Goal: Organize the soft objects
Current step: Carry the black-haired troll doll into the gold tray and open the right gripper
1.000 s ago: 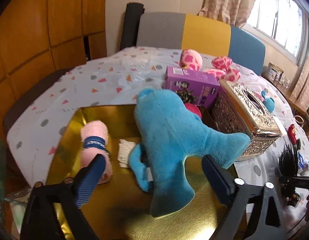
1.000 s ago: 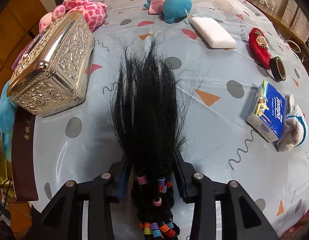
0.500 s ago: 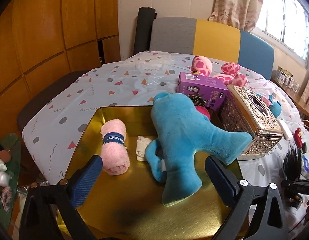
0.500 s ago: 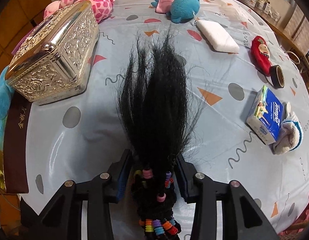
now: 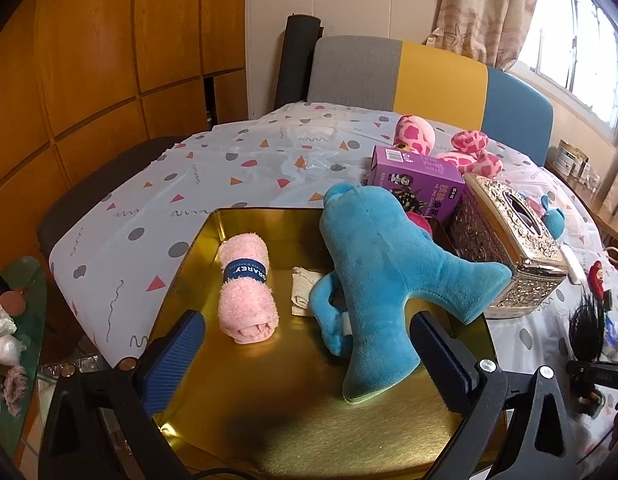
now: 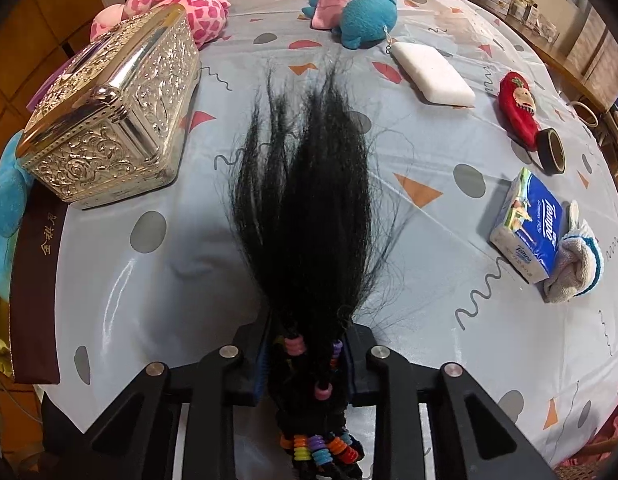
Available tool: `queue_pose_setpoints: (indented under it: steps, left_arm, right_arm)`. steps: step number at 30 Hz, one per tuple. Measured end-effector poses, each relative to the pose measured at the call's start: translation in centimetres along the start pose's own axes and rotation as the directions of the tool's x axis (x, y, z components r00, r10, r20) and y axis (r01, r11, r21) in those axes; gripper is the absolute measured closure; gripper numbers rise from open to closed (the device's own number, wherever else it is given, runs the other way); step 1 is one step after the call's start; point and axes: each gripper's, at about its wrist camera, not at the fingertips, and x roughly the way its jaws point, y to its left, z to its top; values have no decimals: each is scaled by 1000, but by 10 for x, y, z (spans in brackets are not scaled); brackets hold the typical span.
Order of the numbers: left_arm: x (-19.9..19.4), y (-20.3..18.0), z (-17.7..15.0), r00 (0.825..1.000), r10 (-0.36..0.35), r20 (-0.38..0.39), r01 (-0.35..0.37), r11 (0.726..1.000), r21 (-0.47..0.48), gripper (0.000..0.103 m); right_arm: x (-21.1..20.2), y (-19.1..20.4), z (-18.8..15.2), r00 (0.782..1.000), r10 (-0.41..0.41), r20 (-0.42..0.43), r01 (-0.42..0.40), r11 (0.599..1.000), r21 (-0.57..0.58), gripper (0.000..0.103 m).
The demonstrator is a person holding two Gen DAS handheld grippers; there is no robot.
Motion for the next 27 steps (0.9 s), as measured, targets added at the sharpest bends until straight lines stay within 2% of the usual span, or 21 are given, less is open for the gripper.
queue_pose_setpoints:
  steps: [5,8,14,17,20,25,27]
  left_arm:
    - [-5,6,2,1000,-6,8,6,1000,-10,0]
    - [-7,9,2,1000,-9,11,10,1000,-19,0]
    - [-9,12,1,1000,-11,12,11,1000,-20,0]
    - [-11,15,2,1000,-18,16,18,1000,-24,0]
    - [-14,21,5,999,-13,30,14,999,-38,0]
    - [-21,41,13,998,13,65,-8,997,-77,0]
    - [-23,51,16,997,27,76,-20,996,-90,0]
  right_arm:
    - [-20,1,-2,998,26,55,-27,999,21,79]
    - [-38,10,-2,993,71,97,-74,997,22,82]
    - [-80,50,1,970,149,192,-141,988,-56,83]
    - [-104,73,2,946,237,220,-219,970,-104,83]
    - [-122,102,4,912,346,220,-316,935,-160,83]
    - [-127,161,10,840,520,154,-480,846,-233,83]
    - [-116,187,14,825,555,104,-521,819,-241,83]
